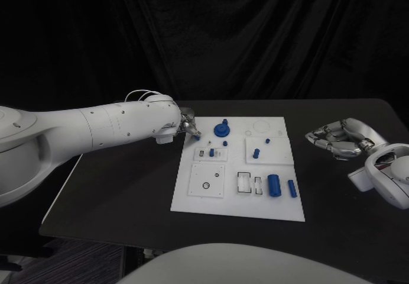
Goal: Assemble the parts on the task board
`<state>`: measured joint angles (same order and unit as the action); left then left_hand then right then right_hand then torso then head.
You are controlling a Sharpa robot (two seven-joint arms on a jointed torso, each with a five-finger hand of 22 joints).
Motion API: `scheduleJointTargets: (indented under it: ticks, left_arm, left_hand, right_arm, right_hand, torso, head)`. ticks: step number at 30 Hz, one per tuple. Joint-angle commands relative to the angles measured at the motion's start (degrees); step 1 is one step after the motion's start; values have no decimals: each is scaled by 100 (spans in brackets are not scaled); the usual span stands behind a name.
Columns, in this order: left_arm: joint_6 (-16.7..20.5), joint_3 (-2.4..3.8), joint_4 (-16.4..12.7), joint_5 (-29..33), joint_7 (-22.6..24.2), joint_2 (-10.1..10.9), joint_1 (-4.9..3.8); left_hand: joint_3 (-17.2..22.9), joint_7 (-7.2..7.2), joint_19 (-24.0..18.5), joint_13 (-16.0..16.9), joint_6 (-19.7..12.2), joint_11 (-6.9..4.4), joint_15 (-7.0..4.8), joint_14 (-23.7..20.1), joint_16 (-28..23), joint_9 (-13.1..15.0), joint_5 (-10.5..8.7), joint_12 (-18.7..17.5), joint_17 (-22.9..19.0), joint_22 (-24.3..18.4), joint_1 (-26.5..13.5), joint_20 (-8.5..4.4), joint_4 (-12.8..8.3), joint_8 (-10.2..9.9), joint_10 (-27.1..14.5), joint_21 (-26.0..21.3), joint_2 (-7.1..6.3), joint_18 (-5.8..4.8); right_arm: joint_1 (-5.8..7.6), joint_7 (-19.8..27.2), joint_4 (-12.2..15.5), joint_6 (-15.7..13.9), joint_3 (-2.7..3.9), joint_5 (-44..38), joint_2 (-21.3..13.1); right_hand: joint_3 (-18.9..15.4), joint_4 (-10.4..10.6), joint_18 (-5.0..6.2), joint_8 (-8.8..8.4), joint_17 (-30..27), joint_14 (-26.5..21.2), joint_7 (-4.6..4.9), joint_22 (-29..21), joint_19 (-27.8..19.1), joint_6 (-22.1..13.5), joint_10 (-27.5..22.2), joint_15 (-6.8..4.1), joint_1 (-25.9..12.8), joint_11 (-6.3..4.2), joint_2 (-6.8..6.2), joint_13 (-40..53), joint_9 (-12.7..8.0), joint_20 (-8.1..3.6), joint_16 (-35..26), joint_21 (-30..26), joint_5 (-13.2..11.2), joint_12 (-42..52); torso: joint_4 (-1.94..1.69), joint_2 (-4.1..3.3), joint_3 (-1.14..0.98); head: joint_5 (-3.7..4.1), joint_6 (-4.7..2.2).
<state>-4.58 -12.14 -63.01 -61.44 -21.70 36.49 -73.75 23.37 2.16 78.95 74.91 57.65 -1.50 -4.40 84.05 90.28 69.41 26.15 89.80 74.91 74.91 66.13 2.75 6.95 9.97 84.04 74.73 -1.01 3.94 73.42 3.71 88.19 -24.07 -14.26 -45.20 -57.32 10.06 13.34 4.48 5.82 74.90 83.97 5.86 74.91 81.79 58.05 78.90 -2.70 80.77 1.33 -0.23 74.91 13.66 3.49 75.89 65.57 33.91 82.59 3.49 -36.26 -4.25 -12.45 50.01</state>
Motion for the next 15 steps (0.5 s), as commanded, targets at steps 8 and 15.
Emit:
scheduleJointTargets:
  ticks: [8, 15]
  left_arm:
    - [607, 5, -247, 1182, 192, 224, 10]
    - [843, 4, -882, 1314, 180, 649, 10]
  left_hand:
    - [439, -9, 12, 1509, 112, -33, -1, 595, -28, -36, -44, 20, 1509, 717, -48, -59, -334, -27, 596, -34, -132, 29]
    - [535, -22, 23, 1509, 190, -45, -10, 595, -28, -44, -132, 20, 1509, 730, -106, -66, -400, -8, 596, -28, -158, 26]
  right_arm:
    - [-17, -100, 28, 58, 4, -26, -37]
    - [-17, -113, 42, 43, 4, -26, -63]
  right_hand:
    - [1, -22, 82, -35, 109, 155, 23, 651, -37, -11, -34, 10, 42, 4, -4, 10, 8, 2, -33, -35, 16, -20]
    - [4, -25, 81, -32, 105, 153, 23, 652, -36, -6, -37, 10, 44, 4, -2, 6, 10, 2, -37, -34, 16, -22]
  torso:
    - [1, 0, 0]
    - [2, 1, 0]
  head:
    - [0, -1]
    - [15, -1]
